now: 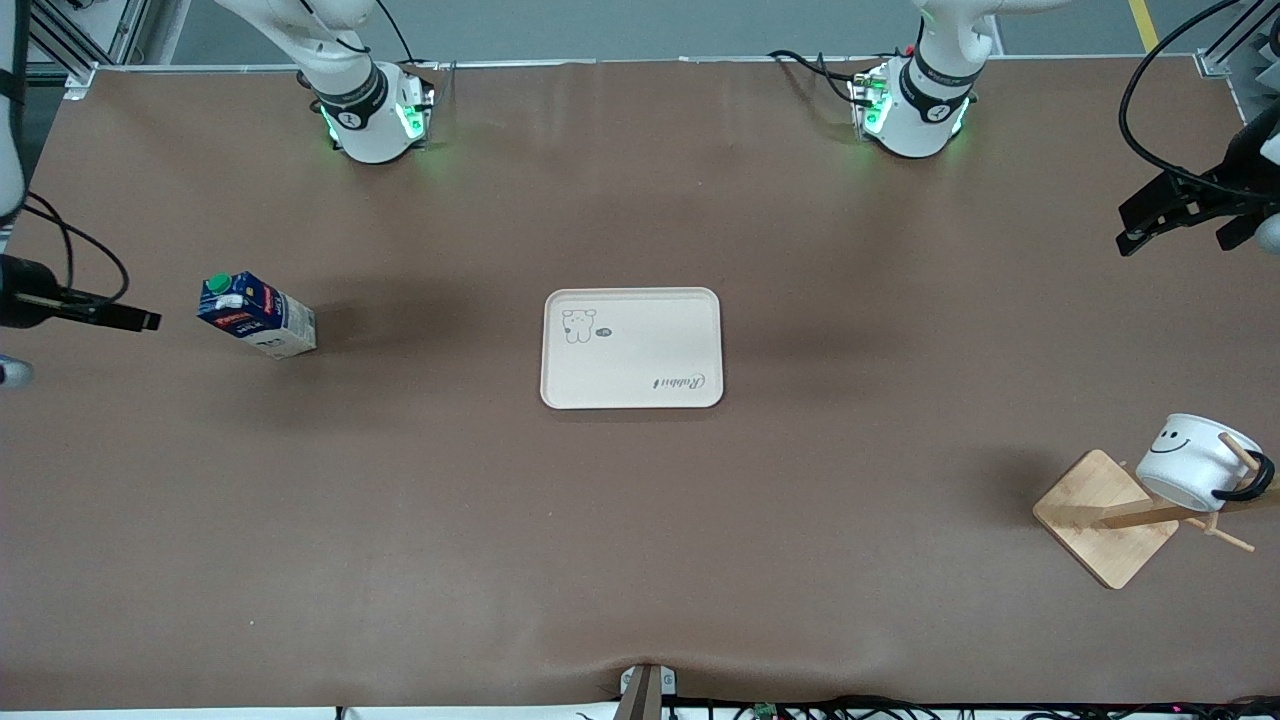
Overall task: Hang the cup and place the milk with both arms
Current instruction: 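Open the right gripper and withdraw it from the milk carton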
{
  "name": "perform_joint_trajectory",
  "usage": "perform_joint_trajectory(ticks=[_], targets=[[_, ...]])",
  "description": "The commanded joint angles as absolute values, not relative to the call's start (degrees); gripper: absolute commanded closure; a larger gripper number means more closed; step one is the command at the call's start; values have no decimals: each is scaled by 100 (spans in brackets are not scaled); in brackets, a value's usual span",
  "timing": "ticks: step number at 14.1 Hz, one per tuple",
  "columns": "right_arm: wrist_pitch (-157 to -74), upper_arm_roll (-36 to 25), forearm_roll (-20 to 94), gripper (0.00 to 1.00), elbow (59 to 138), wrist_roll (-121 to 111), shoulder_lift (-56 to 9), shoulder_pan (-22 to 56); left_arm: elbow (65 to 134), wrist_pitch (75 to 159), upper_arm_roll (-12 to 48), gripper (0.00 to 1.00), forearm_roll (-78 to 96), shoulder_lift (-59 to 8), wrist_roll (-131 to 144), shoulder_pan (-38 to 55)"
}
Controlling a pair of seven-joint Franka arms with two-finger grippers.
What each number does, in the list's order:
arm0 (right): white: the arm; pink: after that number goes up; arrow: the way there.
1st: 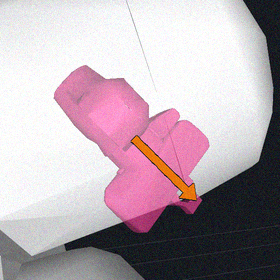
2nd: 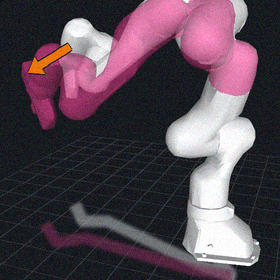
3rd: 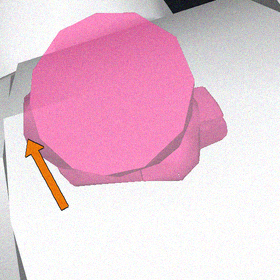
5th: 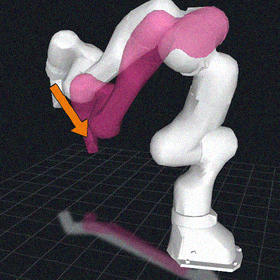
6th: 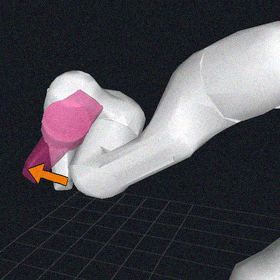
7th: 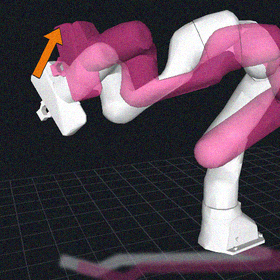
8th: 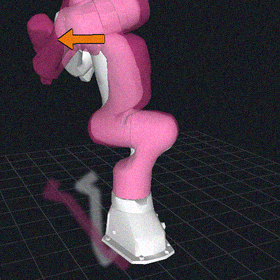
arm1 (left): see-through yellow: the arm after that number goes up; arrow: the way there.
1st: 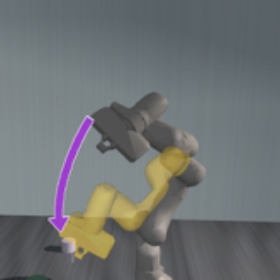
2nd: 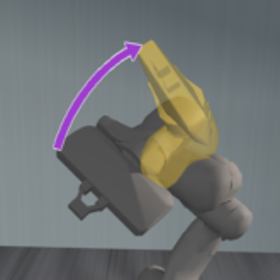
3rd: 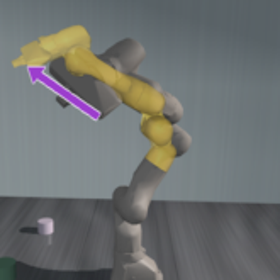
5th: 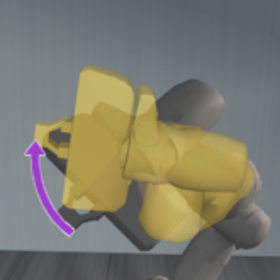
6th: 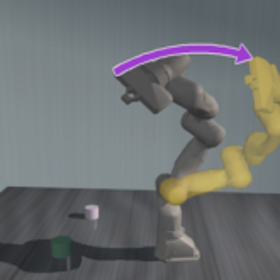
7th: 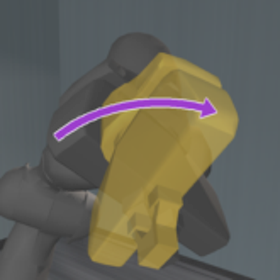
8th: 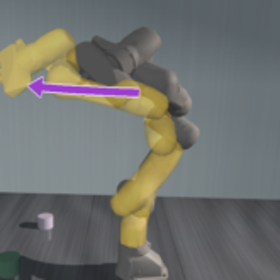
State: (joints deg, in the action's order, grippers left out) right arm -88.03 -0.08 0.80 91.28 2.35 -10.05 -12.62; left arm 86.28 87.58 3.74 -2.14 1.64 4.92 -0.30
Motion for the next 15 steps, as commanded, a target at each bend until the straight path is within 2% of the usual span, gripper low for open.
perform_joint_trajectory(ticks=[1,3,5,6,10,13,15], targets=[[-8009,18,-271,0,7694,229,-1336,-924,8710,8833,378,0,-97,237,527,-53],[-7954,26,-290,0,7095,229,-1327,-713,8710,8833,352,0,-88,211,466,-70],[-7937,35,-238,0,7005,237,-1257,-528,8710,8833,352,0,-70,193,466,-70],[-7858,35,-159,0,7074,281,-1022,-527,8710,8833,343,0,-70,193,466,-70],[-7471,-9,53,0,7688,395,-239,-396,8692,8824,334,0,-114,193,396,-70],[-7865,-18,18,0,8759,580,446,-325,8648,8824,334,0,-123,193,396,-79],[-7884,-44,44,0,8991,598,536,-343,8648,8824,334,0,-132,193,396,-88]])
